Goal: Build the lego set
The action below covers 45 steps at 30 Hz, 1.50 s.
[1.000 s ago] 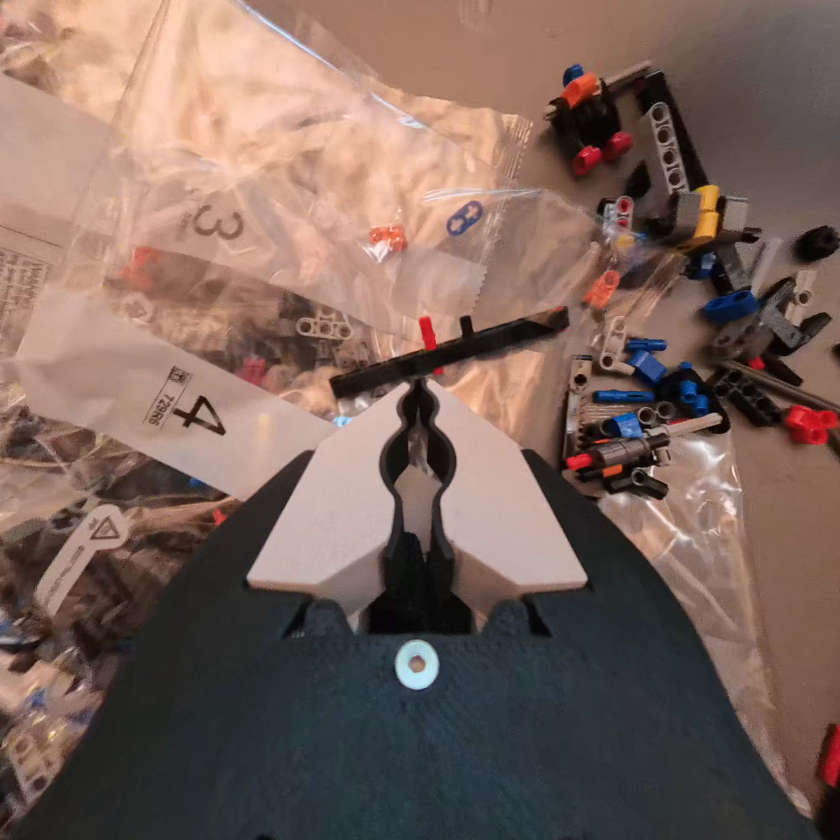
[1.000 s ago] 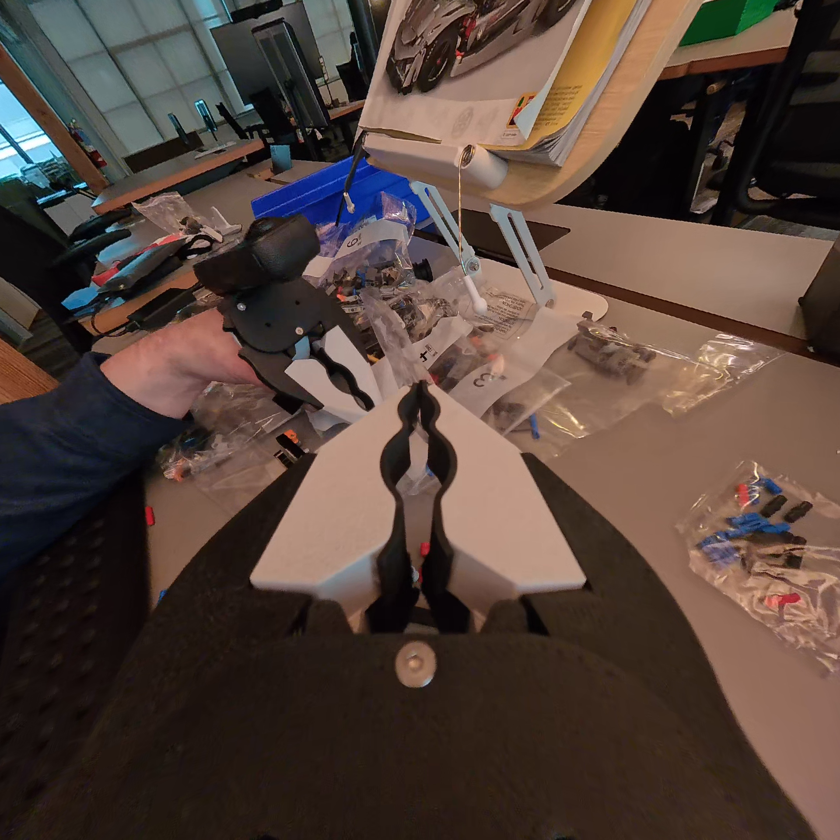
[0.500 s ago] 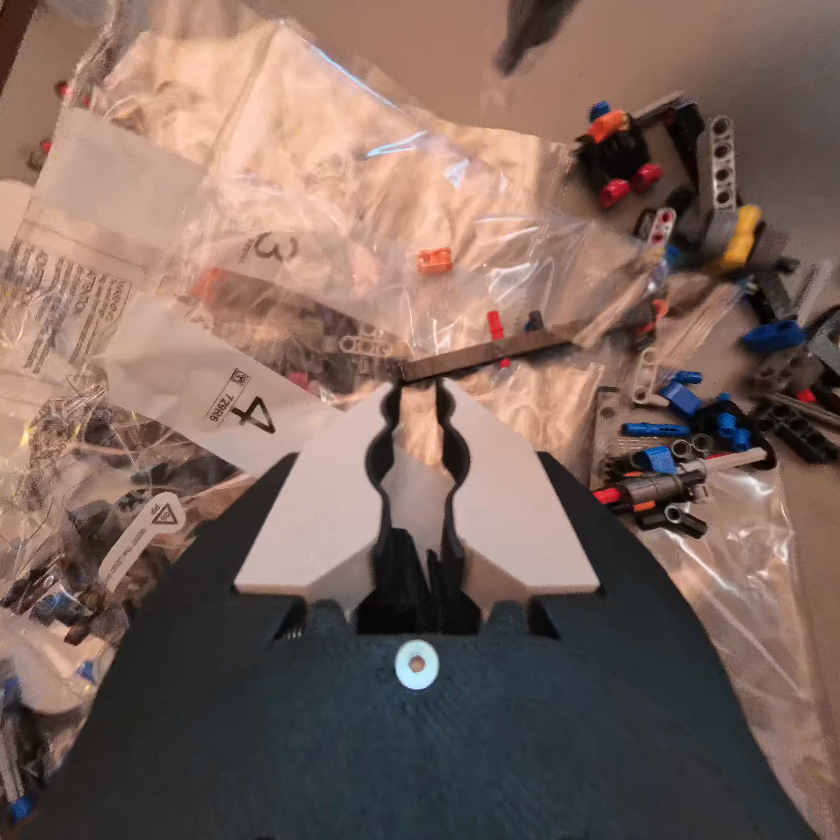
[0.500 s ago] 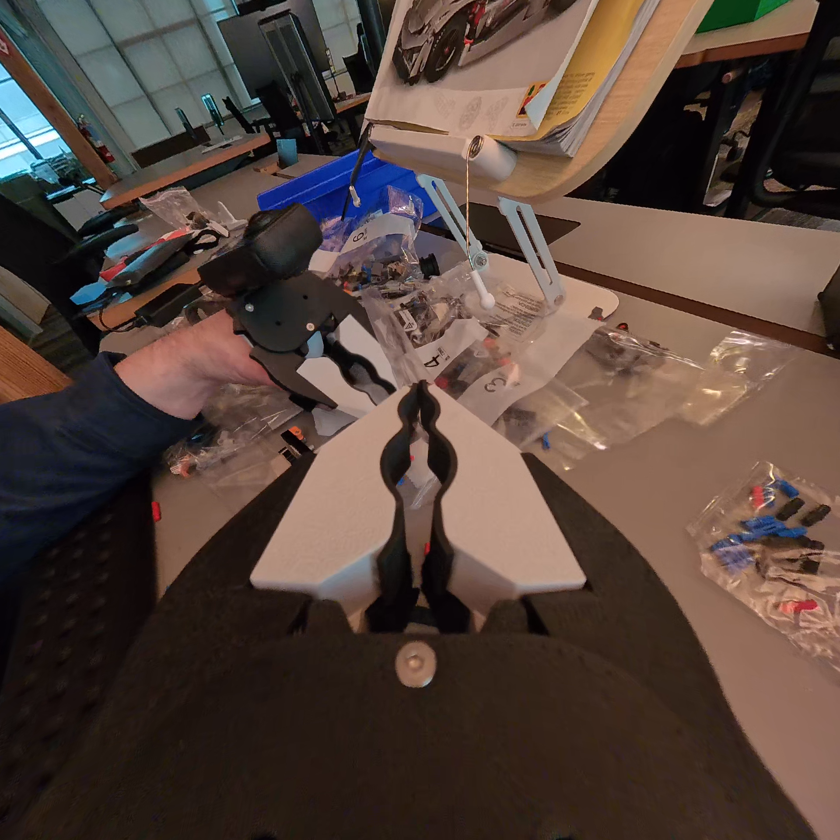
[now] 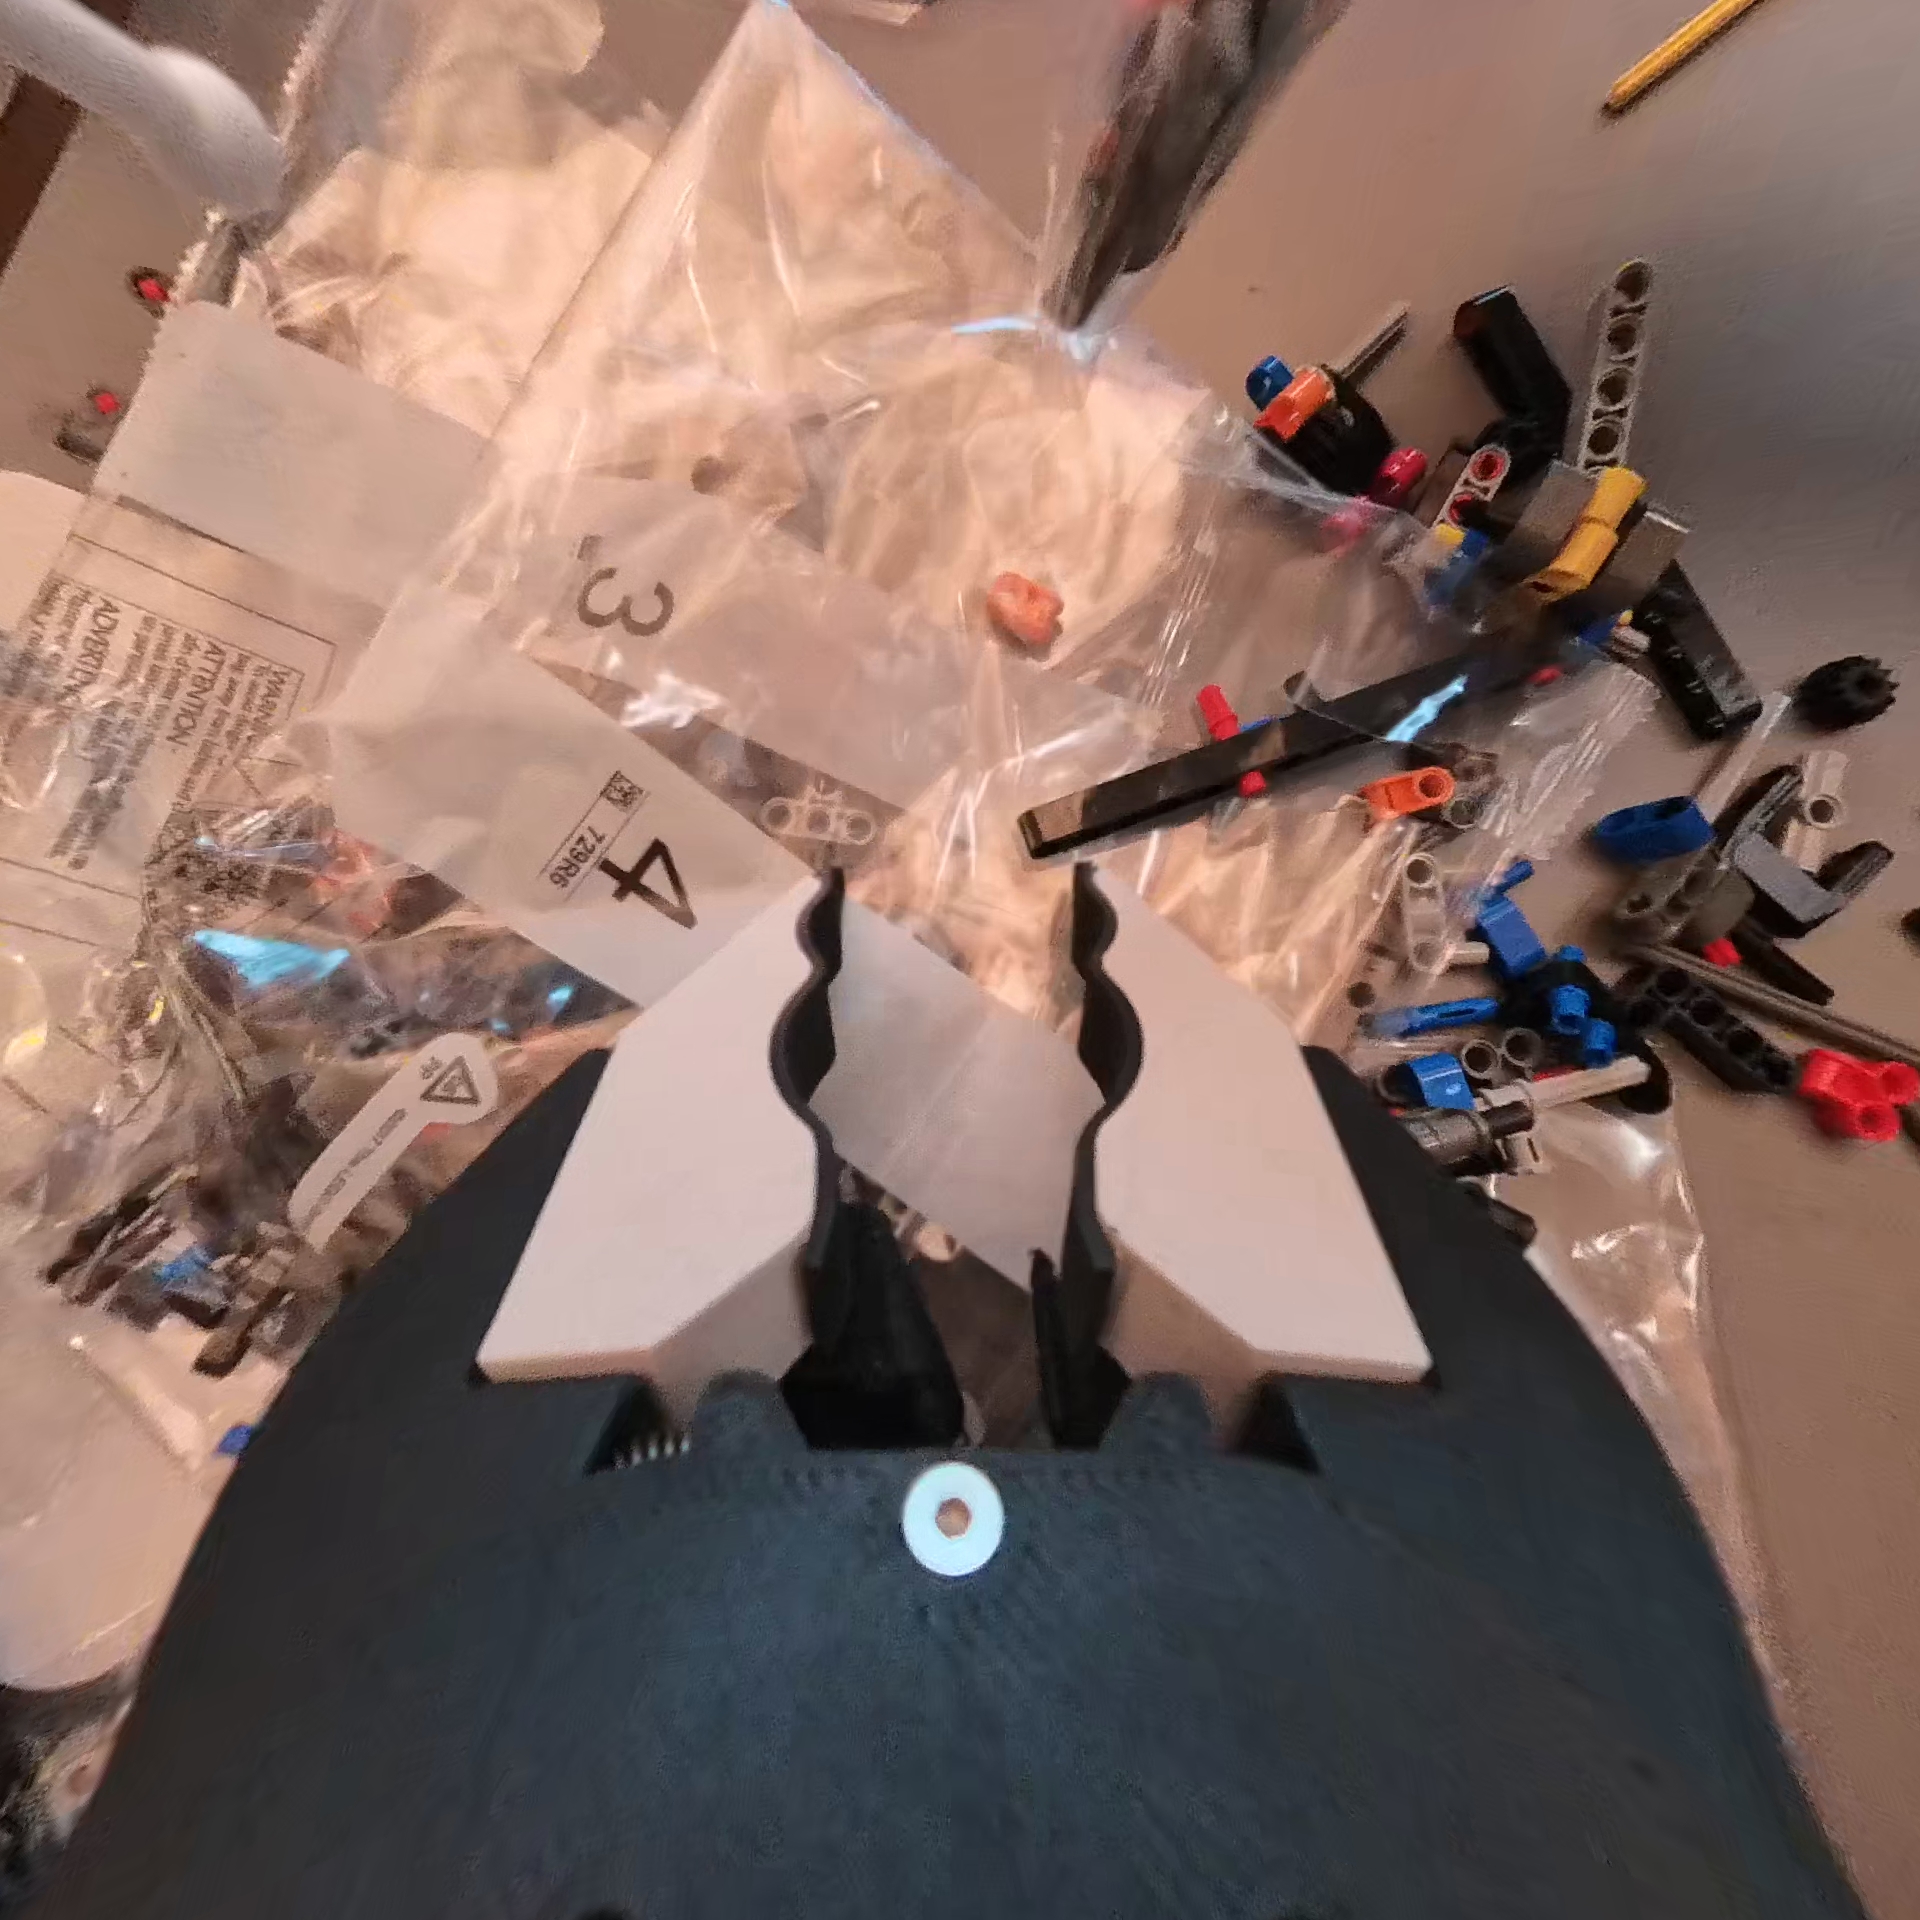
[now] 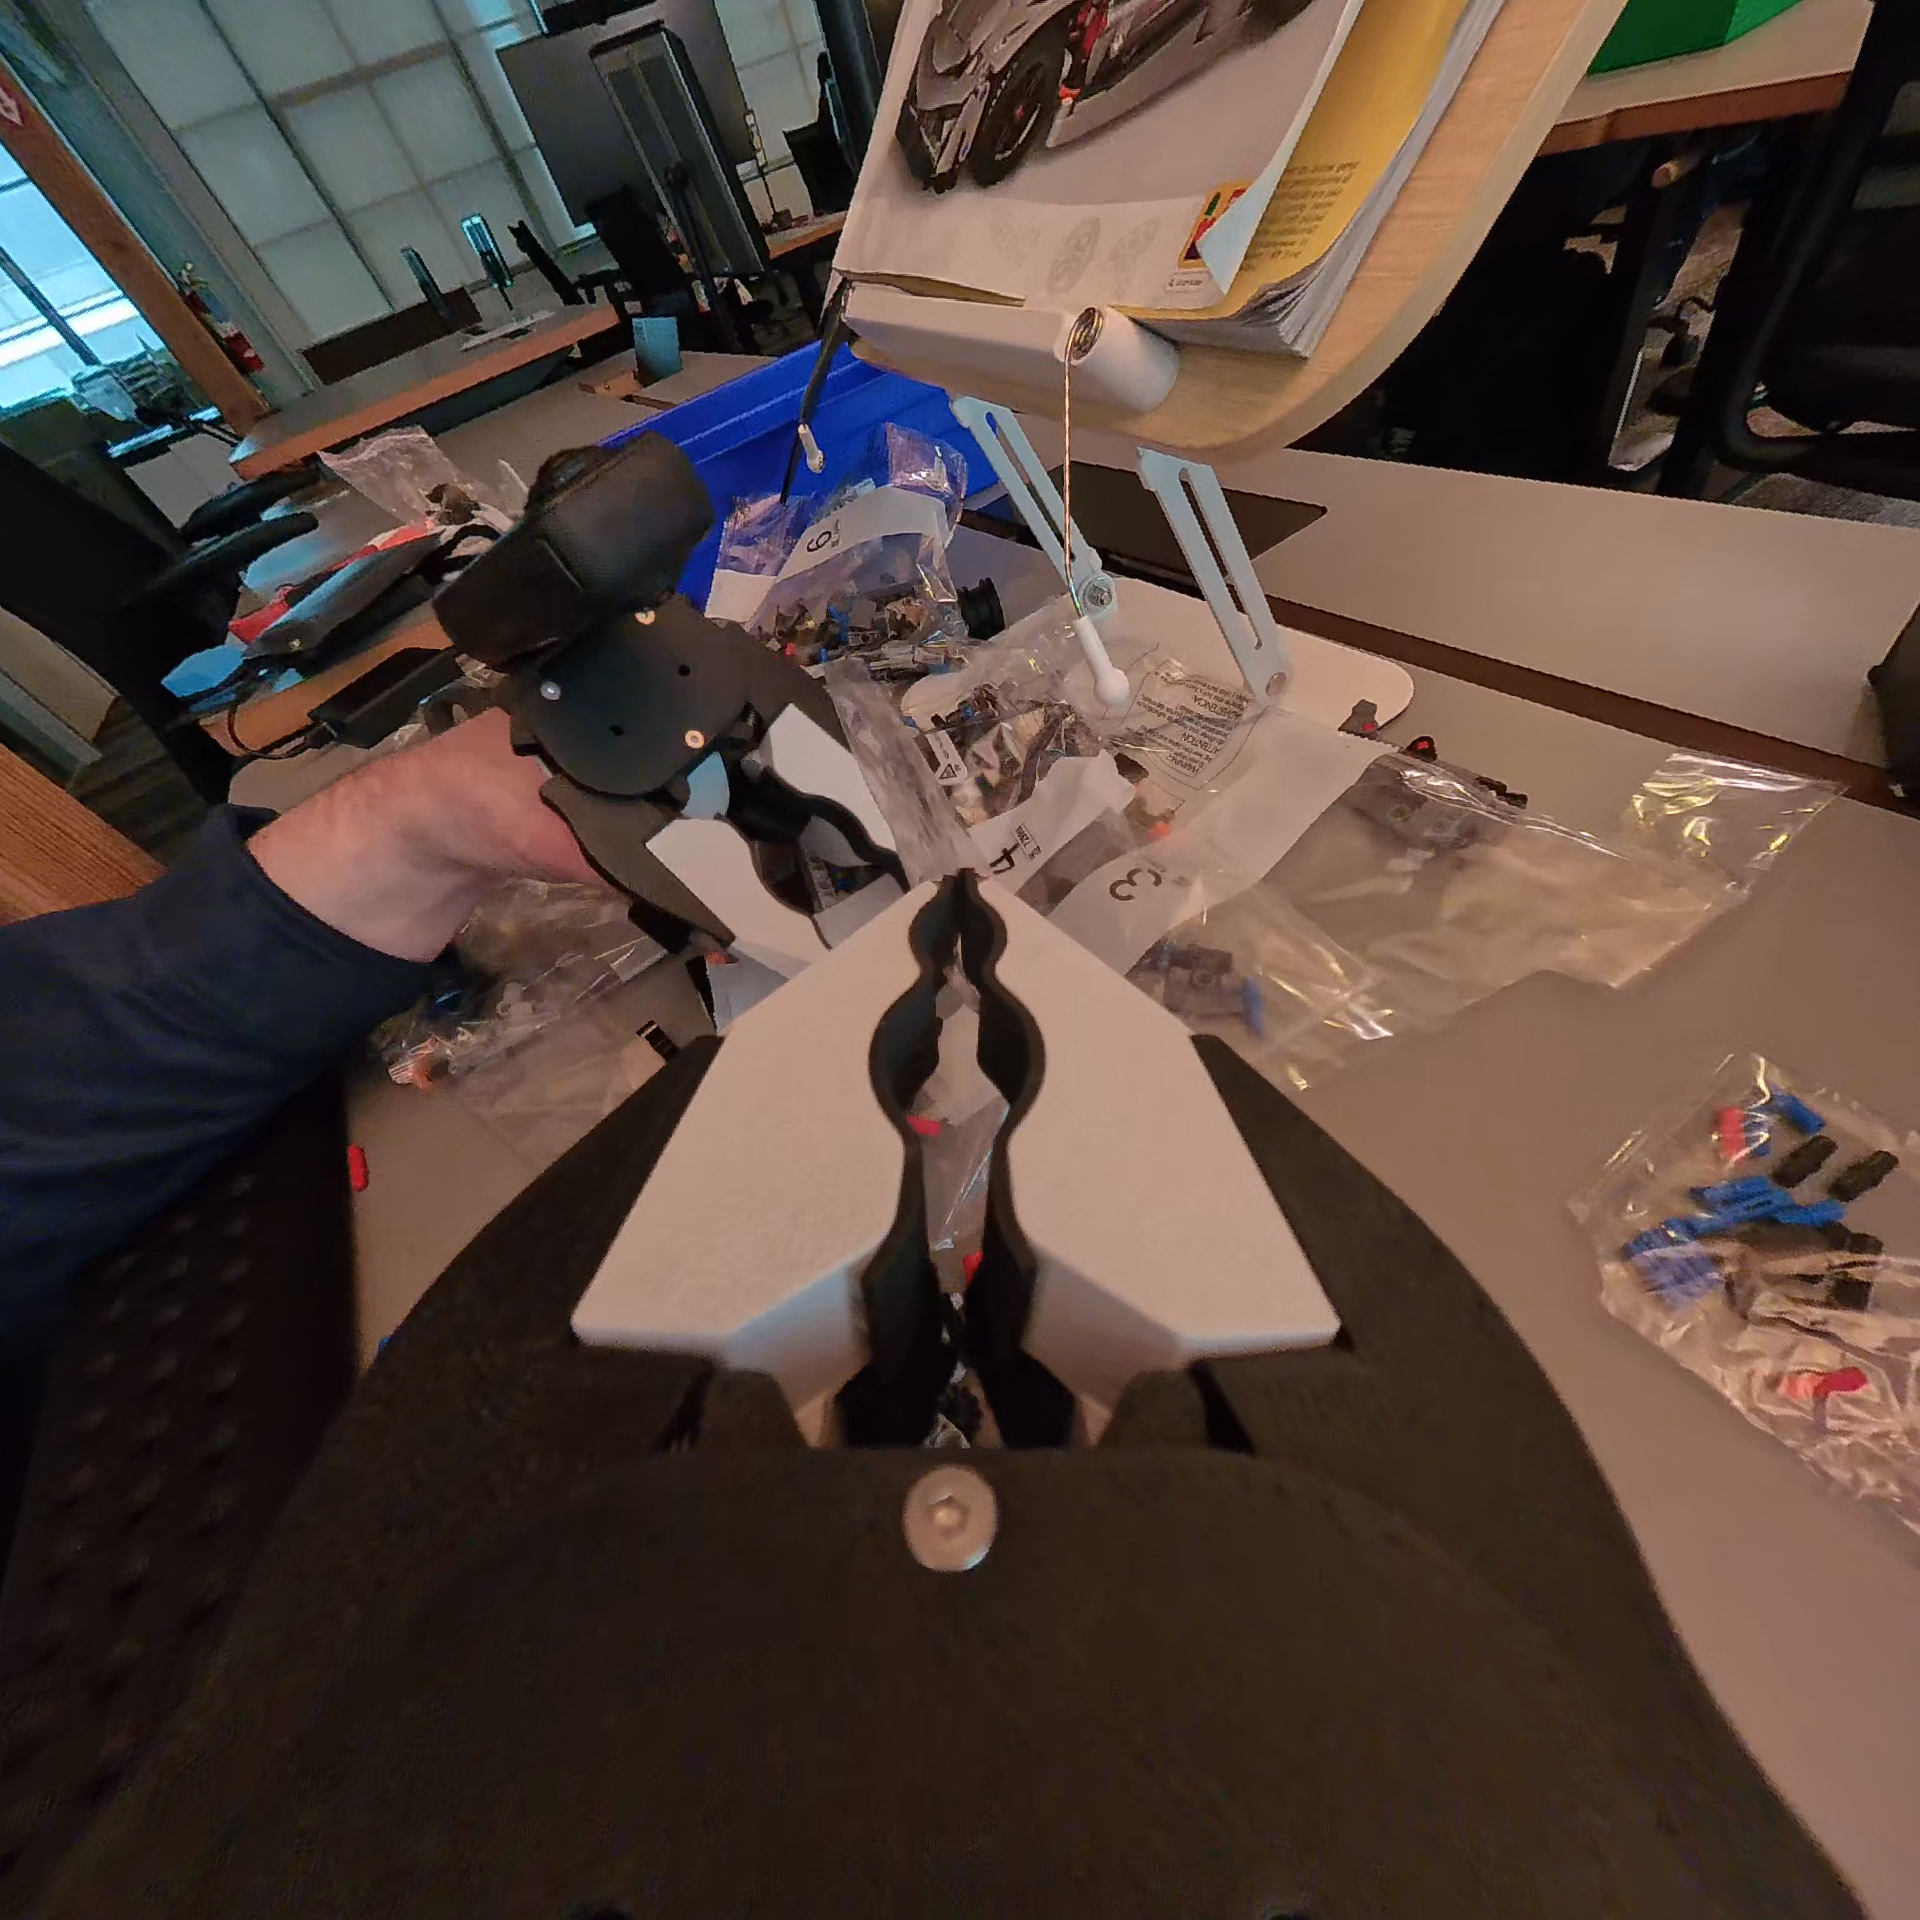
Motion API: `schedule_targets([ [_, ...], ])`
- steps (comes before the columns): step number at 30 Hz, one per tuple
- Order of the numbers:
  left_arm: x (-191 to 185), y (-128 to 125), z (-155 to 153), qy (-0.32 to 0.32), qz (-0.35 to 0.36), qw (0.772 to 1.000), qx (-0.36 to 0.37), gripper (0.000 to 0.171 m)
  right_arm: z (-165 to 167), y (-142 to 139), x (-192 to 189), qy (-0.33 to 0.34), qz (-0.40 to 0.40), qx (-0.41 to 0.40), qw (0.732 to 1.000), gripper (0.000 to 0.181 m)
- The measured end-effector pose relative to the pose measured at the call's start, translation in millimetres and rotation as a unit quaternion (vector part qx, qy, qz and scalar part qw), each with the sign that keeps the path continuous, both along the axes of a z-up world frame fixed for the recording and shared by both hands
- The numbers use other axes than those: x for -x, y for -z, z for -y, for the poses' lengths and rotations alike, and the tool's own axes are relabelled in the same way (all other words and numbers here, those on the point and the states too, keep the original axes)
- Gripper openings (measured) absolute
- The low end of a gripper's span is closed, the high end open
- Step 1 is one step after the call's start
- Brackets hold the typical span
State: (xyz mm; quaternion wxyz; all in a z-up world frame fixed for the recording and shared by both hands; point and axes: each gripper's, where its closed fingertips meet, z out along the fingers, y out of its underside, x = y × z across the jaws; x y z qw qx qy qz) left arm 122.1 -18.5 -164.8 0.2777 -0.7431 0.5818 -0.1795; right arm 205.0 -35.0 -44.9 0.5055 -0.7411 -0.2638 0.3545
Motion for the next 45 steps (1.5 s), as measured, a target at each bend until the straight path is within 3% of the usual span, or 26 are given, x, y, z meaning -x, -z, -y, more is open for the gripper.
schedule_targets([
  [2,-4,6,4,0.005,-0.007,1.000,0.013,0.042,0,0,0,0.000,-0.001,0.000,1.000,0.000],
  [4,-9,13,14,0.030,-0.024,0.999,0.017,0.024,0,0,0,0.000,-0.001,0.000,1.000,0.000],
  [11,-32,10,43,0.105,-0.020,0.994,0.012,0.012,0,1,0,-0.001,0.001,0.003,1.000,0.000],
  [15,-48,13,66,0.153,-0.018,0.988,0.029,0.017,0,2,1,-0.001,0.003,0.003,1.000,0.000],
  [19,-47,6,62,0.141,-0.023,0.990,0.015,0.027,-1,2,-2,0.003,-0.002,0.003,1.000,0.000],
  [21,-35,-3,54,0.118,-0.028,0.993,0.009,0.035,-2,2,-4,0.006,-0.008,0.003,1.000,0.000],
  [25,2,-45,29,0.040,-0.010,0.999,-0.036,0.052,-1,1,-7,0.006,-0.014,0.002,1.000,0.000],
  [29,75,-61,16,-0.028,-0.049,0.997,-0.048,0.057,1,-1,-9,0.007,-0.014,-0.002,1.000,0.000],
  [32,125,-52,21,-0.069,-0.068,0.995,-0.026,0.066,1,-1,-9,0.005,-0.015,0.000,1.000,0.000],
  [34,157,-33,23,-0.108,-0.100,0.989,-0.011,0.073,2,0,-9,0.004,-0.013,0.000,1.000,0.000],
  [37,175,-1,36,-0.121,-0.116,0.985,0.031,0.075,3,2,-8,0.002,-0.007,0.003,1.000,0.000],
  [39,175,4,32,-0.134,-0.105,0.985,0.014,0.067,3,2,-7,0.002,-0.006,0.001,1.000,0.000],
  [43,187,-2,11,-0.178,-0.099,0.978,-0.038,0.013,4,1,-8,0.003,-0.005,-0.001,1.000,0.000],
  [45,188,-5,13,-0.172,-0.077,0.981,-0.035,0.000,5,-1,-7,0.002,-0.004,-0.004,1.000,0.000],
])
